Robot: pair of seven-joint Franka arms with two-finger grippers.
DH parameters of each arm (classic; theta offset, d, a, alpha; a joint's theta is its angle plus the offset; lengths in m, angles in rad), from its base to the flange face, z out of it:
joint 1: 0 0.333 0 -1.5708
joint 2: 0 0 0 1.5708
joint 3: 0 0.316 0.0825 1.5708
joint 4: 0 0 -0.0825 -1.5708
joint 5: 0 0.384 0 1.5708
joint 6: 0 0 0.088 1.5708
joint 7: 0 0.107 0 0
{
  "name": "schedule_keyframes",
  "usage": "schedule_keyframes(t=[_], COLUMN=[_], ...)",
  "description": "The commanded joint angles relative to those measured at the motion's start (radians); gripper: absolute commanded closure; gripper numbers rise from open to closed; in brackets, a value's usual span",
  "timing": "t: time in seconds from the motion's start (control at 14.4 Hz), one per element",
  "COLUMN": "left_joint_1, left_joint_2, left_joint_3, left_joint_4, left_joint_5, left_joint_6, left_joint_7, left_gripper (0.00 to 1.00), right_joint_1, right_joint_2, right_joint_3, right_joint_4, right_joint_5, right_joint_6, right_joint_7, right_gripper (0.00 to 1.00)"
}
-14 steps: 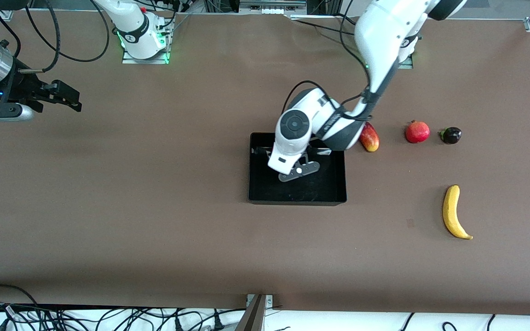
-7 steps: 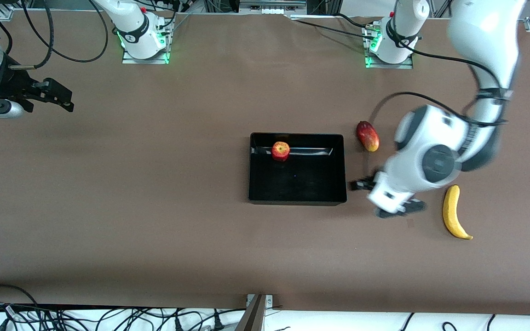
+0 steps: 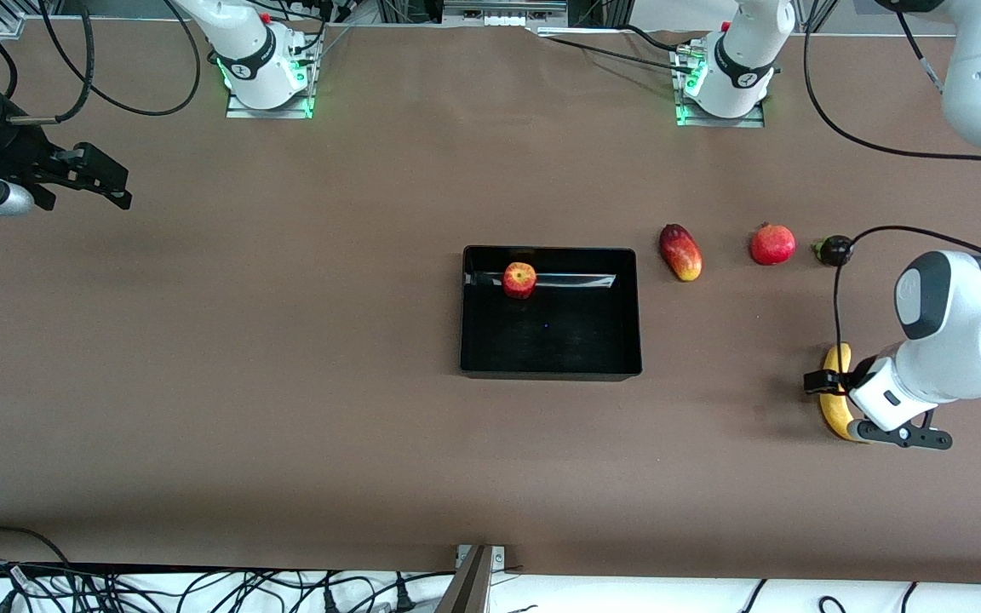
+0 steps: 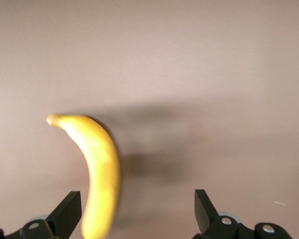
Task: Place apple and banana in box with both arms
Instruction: 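Move the left gripper to the yellow banana and grasp it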
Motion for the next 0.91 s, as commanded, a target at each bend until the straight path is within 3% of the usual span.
schedule_keyframes(t=[0.0,0.49,0.7,0.77,0.84], left_joint_1=[0.022,0.025,0.025,0.028,0.033], left_joint_2=[0.067,0.138,0.138,0.135,0.130], left_joint_3=[0.005,0.062,0.063,0.063,0.063], left_joint_4=[-0.005,-0.025,-0.031,-0.041,-0.048], left_joint_5=[0.081,0.120,0.120,0.120,0.121], left_joint_6=[0.098,0.240,0.240,0.240,0.237], left_joint_7=[0.047,0.090,0.090,0.090,0.091], left_gripper=[0.00,0.03,0.67,0.93,1.00], right_joint_1=[-0.007,0.001,0.001,0.001,0.001], right_joint_2=[0.008,0.008,0.008,0.008,0.008], right_joint_3=[0.013,0.013,0.013,0.013,0.013], right_joint_4=[0.019,0.019,0.019,0.019,0.019], right_joint_5=[-0.007,-0.011,-0.011,-0.011,-0.013], right_joint_6=[0.005,0.007,0.005,0.005,0.005], right_joint_7=[-0.005,-0.005,-0.005,-0.005,-0.005], right_gripper=[0.00,0.00,0.00,0.00,0.00])
